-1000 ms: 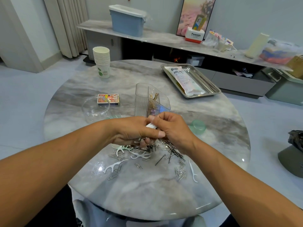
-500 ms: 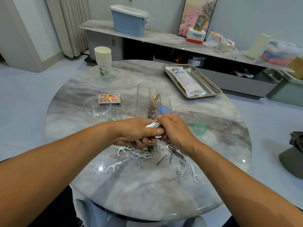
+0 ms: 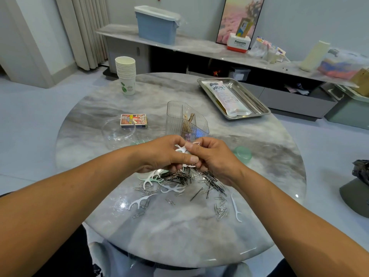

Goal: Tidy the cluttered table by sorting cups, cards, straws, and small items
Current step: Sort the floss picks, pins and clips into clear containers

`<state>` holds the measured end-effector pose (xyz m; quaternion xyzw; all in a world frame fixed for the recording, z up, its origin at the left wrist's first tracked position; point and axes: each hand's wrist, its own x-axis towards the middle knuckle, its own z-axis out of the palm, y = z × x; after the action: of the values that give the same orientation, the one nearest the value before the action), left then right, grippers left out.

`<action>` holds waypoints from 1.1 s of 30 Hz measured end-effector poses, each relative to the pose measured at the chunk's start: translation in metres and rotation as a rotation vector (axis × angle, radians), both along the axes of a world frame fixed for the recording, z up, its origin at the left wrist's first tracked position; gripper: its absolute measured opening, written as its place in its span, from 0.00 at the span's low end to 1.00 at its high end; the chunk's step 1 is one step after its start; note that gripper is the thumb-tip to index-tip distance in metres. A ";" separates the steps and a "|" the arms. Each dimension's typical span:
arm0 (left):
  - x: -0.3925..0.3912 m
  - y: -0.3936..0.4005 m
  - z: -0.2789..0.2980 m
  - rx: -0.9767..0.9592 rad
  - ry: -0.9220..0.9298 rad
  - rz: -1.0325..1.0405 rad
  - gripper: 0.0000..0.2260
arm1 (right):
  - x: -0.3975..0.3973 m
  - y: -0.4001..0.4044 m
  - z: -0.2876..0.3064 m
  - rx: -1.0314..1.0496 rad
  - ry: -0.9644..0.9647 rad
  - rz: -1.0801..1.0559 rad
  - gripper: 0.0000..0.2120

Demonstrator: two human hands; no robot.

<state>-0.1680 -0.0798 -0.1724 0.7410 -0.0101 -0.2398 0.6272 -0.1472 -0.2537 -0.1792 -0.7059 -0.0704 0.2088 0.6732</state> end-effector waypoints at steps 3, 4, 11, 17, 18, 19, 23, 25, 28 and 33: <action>0.001 0.005 -0.003 0.013 -0.026 0.027 0.17 | 0.001 -0.001 0.001 0.031 0.093 -0.021 0.07; 0.000 0.007 -0.004 0.050 -0.049 0.011 0.16 | 0.001 -0.001 0.002 0.027 0.115 -0.008 0.07; -0.009 0.006 -0.005 0.270 -0.191 -0.125 0.06 | -0.006 0.009 -0.001 -0.058 0.081 0.043 0.14; -0.012 -0.003 0.001 0.441 -0.318 -0.221 0.09 | -0.009 0.012 -0.003 -0.165 0.018 -0.084 0.13; -0.012 -0.003 0.001 0.445 -0.324 -0.229 0.09 | -0.009 0.012 -0.003 -0.159 0.018 -0.095 0.10; -0.012 -0.002 0.002 0.450 -0.330 -0.236 0.10 | -0.008 0.011 -0.004 -0.145 0.013 -0.097 0.07; -0.010 0.002 0.000 0.550 -0.346 -0.230 0.12 | -0.006 0.005 -0.006 -0.033 0.028 -0.041 0.08; -0.007 0.004 -0.002 0.547 -0.339 -0.217 0.10 | -0.006 0.005 -0.005 0.000 0.019 -0.025 0.09; -0.004 0.007 -0.003 0.382 -0.270 -0.233 0.10 | -0.006 0.007 -0.005 0.003 -0.028 -0.025 0.11; -0.003 0.015 -0.001 0.299 -0.220 -0.184 0.05 | -0.003 0.004 0.001 0.037 -0.006 0.016 0.06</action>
<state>-0.1714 -0.0646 -0.1733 0.8435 -0.1107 -0.2126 0.4806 -0.1505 -0.2500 -0.1779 -0.6932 -0.0820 0.2110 0.6843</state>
